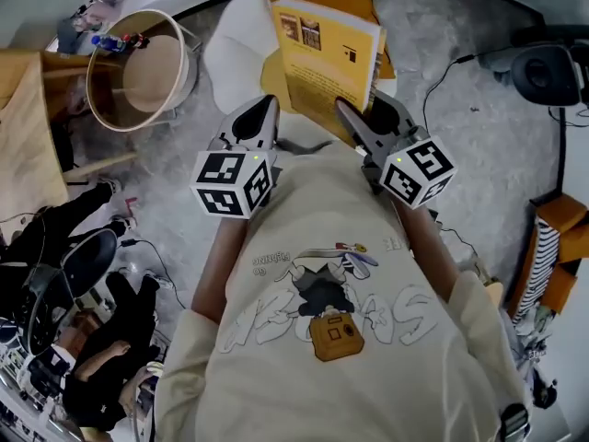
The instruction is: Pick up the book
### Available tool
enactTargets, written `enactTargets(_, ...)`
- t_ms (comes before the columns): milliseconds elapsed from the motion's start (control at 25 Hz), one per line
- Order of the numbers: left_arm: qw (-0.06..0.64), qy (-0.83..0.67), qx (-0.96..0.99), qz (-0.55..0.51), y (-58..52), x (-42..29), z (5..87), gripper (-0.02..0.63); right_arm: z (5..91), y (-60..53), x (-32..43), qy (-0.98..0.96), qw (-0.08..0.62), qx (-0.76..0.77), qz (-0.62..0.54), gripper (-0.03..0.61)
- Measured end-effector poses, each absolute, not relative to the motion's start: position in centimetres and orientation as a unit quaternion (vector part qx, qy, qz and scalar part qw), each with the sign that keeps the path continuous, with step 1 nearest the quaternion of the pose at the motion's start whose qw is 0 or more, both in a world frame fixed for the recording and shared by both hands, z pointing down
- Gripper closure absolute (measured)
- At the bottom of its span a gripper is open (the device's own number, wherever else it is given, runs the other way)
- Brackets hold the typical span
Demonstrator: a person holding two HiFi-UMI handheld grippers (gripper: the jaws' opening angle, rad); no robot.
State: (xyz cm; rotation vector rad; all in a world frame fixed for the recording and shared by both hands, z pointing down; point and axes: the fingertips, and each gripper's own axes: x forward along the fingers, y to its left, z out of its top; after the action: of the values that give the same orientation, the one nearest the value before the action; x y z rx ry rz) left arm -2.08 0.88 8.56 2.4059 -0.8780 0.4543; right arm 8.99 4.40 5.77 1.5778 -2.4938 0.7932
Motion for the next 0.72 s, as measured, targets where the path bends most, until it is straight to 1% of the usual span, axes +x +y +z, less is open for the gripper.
enactTargets(240, 0.264, -0.325, 0.892, 0.170, 1.0, -1.2, 8.4, 0.607, 5.5, 4.3, 9.4, -0.818, 0.047, 0.512, 0.256, 0.420)
enactTargets(440, 0.280, -0.322, 0.889, 0.168, 1.5, -1.4, 9.0, 0.607, 5.8, 4.3, 8.9, -0.822, 0.049, 0.504, 0.259, 0.420)
enactTargets(720, 0.276, -0.333, 0.887, 0.163, 2.0, -1.5, 7.7, 0.607, 4.9, 4.5, 8.8, -0.827, 0.055, 0.494, 0.264, 0.420)
